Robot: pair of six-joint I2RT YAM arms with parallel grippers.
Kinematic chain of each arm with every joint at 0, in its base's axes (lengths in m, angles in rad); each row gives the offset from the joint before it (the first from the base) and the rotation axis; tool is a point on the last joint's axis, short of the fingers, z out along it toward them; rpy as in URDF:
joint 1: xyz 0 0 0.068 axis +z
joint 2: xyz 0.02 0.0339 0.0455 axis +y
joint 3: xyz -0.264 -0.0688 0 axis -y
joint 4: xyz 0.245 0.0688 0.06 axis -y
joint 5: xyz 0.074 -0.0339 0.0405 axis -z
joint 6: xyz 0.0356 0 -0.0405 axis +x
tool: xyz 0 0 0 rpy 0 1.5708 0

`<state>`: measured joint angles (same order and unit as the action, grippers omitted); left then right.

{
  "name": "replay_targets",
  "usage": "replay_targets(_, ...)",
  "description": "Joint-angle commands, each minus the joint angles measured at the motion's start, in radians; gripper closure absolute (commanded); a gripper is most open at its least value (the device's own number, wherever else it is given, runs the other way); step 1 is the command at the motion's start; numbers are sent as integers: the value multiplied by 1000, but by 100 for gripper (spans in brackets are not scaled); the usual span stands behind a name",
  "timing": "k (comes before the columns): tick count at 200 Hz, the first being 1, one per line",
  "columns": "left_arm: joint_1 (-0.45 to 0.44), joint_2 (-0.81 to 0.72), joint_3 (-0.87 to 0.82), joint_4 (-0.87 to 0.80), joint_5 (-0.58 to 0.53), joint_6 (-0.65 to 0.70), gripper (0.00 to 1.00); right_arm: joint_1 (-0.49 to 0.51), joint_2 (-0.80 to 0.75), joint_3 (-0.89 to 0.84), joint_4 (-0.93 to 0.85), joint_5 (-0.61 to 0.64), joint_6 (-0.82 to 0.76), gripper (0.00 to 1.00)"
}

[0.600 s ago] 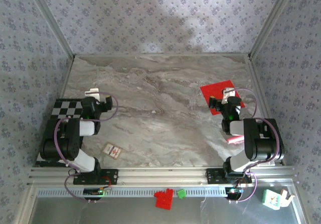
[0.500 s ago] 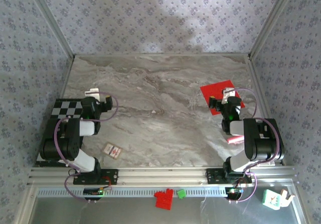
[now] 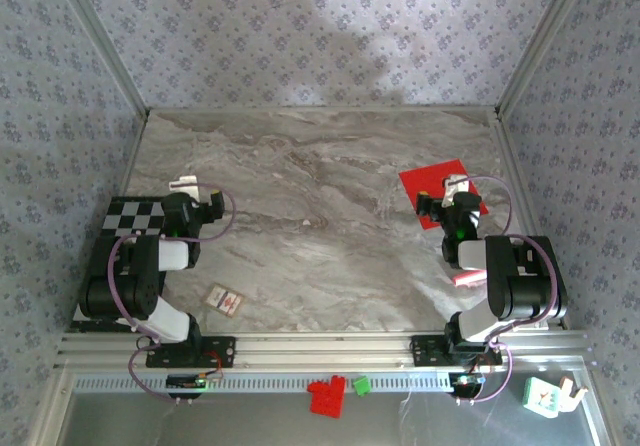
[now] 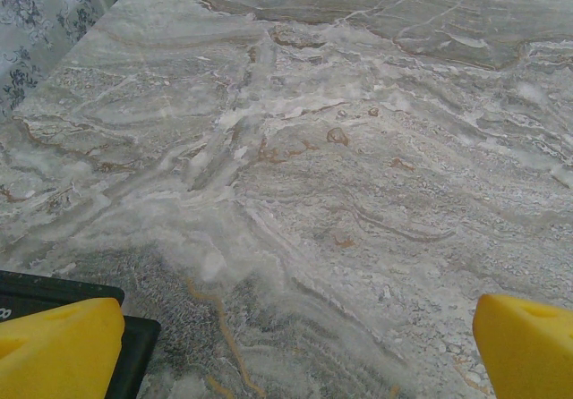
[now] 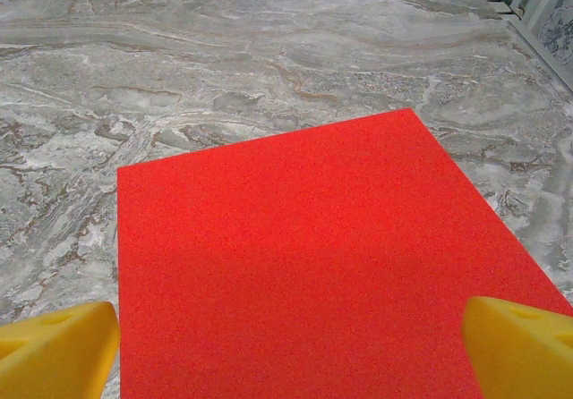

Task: Fold a paper plane with a square sheet of paper (pick it up from the middle)
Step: Move the square sheet of paper to the center of the table.

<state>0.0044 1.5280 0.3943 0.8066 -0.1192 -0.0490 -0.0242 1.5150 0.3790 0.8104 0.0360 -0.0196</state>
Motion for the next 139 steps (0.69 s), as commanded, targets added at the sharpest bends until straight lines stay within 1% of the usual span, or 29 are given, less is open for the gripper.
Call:
replay_targets(1,4,6,20,6,18,9,0,-10,10,15,-10,-12,-7,0)
replay_targets(47,4,5,14,13,21,11,0,-10,4,16,-12,-21,-10,0)
replay_targets(61,3,-15,17,-5,40,17,0,-5,-21,40,-70,-32,-20,0)
replay_targets(76,2,-59,33,-62,30,16,0,1,-75,74,-169,-29,-29,0)
replay_targets(89,0,-109,58,-149,5,10,0,7,-125,93,-236,-11,-30,0)
replay_targets(101,-1,-159,102,-265,-23,-3,0,23,-185,117,-317,22,-27,0)
replay_targets(110,-4,-196,143,-364,-45,-35,0,30,-223,147,-391,64,20,0)
replay_targets(116,-4,-218,172,-426,-52,-71,0,28,-243,177,-456,71,66,0)
replay_targets(128,-5,-257,233,-544,-22,-147,0,18,-264,231,-572,41,158,0)
replay_targets(139,-15,-278,293,-650,39,-220,0,10,-263,283,-666,1,244,0)
